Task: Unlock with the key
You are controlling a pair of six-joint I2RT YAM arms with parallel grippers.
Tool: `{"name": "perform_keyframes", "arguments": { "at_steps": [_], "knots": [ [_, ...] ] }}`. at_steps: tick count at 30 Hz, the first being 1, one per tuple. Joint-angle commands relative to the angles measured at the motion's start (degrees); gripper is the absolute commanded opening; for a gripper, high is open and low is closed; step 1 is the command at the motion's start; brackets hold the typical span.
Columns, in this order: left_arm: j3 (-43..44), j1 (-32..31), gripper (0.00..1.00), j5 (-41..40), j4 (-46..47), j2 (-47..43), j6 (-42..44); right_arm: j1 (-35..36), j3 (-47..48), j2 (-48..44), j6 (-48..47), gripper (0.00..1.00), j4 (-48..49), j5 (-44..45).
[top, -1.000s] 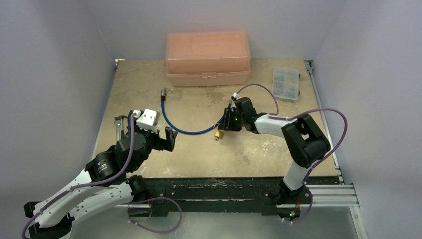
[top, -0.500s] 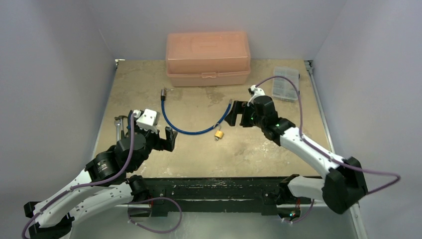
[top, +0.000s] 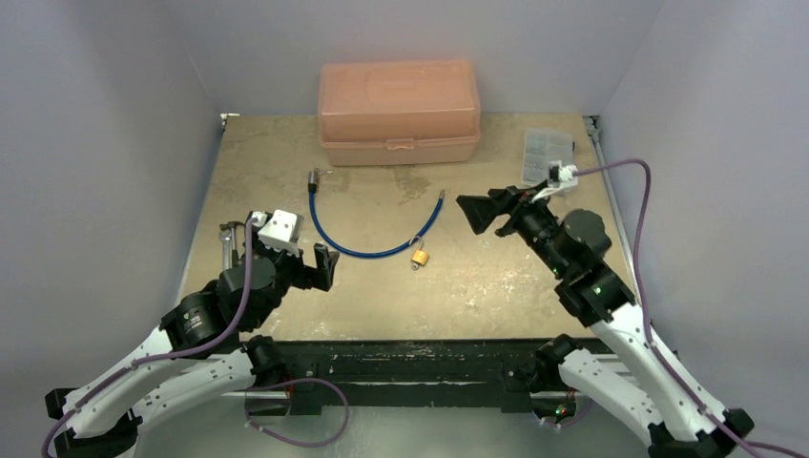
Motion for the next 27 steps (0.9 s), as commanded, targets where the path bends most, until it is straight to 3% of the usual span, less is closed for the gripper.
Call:
{"name": "perform_keyframes", "arguments": {
  "at_steps": [1, 10, 27],
  "knots": [
    [-0.14, 0.04, 0.98, 0.54, 1.22, -0.58, 0.68, -0.16, -5.52, -6.30, 1.05, 0.99, 7.17, 3.84],
    [-0.26, 0.04, 0.98, 1.17, 1.55, 0.01, 0.86, -0.16, -6.02, -10.98, 3.59, 0.99, 6.73, 7.52],
    [-0.45, 0.04, 0.98, 1.45, 1.55, -0.05, 0.93, -0.18, -6.73, -8.29, 4.91, 0.99, 7.45, 11.44]
  ]
}}
